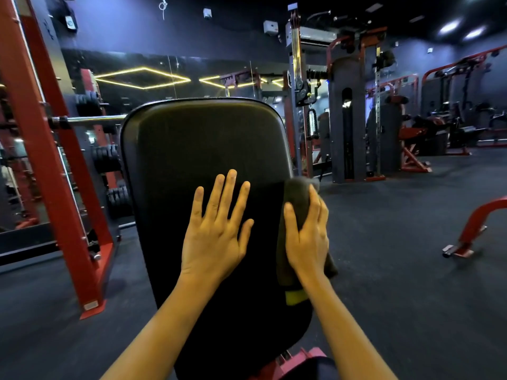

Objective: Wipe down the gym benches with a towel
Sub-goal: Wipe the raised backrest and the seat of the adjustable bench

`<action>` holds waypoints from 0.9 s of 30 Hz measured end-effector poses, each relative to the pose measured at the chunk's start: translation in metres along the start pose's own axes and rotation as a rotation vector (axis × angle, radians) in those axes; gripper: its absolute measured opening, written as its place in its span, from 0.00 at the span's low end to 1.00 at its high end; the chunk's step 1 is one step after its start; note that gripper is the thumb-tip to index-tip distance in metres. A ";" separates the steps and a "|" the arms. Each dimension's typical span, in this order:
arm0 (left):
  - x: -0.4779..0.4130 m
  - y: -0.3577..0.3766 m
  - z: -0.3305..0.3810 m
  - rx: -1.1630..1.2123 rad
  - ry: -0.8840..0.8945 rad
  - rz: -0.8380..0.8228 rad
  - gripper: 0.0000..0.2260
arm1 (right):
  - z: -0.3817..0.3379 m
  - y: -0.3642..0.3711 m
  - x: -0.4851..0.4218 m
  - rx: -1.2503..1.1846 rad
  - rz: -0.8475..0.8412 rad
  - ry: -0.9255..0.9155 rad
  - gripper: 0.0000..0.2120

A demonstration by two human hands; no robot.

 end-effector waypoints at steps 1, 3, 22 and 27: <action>0.000 0.001 0.000 0.004 0.002 -0.004 0.27 | -0.011 0.000 -0.012 0.027 0.014 -0.032 0.30; -0.001 0.001 0.000 0.012 0.007 -0.006 0.27 | -0.023 0.001 -0.024 0.094 0.022 -0.070 0.31; 0.113 0.012 -0.006 0.260 0.022 0.000 0.25 | -0.004 0.035 0.077 0.324 0.124 0.040 0.28; 0.145 0.021 -0.014 0.336 0.002 0.027 0.24 | 0.036 0.045 0.148 0.473 -0.021 -0.174 0.30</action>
Point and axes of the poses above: each hand's wrist, its own x-axis away from the middle knuckle, its own y-axis out of the palm, z = x × y, the point moved 3 cm from there along -x, towards the middle knuckle, and after that the axes turned 10 degrees about -z, right-handed, at the moved point
